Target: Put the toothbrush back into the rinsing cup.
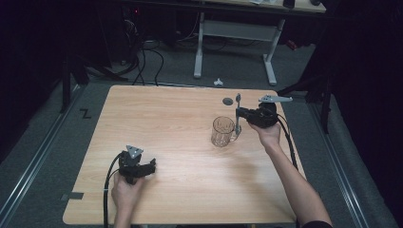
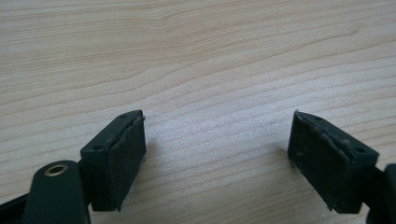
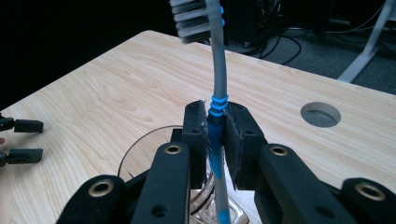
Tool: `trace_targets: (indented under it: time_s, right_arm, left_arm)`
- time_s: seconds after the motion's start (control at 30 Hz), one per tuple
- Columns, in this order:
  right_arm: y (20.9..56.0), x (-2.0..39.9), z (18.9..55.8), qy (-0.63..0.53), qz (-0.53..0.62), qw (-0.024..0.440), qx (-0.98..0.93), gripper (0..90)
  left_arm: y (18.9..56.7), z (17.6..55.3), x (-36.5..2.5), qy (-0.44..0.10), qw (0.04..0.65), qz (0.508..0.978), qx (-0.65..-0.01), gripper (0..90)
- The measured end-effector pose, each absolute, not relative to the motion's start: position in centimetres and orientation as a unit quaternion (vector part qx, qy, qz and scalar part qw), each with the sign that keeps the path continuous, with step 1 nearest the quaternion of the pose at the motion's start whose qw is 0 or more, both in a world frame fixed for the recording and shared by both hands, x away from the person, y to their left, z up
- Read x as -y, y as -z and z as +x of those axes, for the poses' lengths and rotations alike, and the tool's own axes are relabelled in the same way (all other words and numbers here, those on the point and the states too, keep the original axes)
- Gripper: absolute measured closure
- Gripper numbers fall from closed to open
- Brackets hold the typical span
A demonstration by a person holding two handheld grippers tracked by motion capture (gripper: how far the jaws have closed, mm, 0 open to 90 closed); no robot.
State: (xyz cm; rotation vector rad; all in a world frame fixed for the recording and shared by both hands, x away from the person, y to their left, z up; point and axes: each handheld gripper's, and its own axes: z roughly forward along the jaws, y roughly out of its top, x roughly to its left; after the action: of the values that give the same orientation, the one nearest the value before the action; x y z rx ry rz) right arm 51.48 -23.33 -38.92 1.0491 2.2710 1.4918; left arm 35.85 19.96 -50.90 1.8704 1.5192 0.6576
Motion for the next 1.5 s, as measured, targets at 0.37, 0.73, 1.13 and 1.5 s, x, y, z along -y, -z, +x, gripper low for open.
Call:
trace_targets:
  time_s: [0.37, 0.73, 1.13, 1.5]
  right_arm:
    - [39.5, 23.9, 51.2, -0.509, 0.362, 0.113, -0.773, 79.3]
    - [40.1, 24.0, 51.2, -0.505, 0.366, 0.109, -0.774, 79.3]
    - [40.9, 23.5, 51.2, -0.496, 0.365, 0.111, -0.780, 79.3]
    - [41.5, 23.7, 51.2, -0.494, 0.371, 0.109, -0.779, 79.3]
  left_arm:
    - [50.9, 35.9, -20.0, -0.250, 0.316, 0.710, -0.577, 19.7]
    - [50.9, 35.9, -20.0, -0.250, 0.316, 0.710, -0.577, 19.7]
    - [50.9, 35.9, -20.0, -0.250, 0.316, 0.710, -0.577, 19.7]
    - [50.9, 35.9, -20.0, -0.250, 0.316, 0.710, -0.577, 19.7]
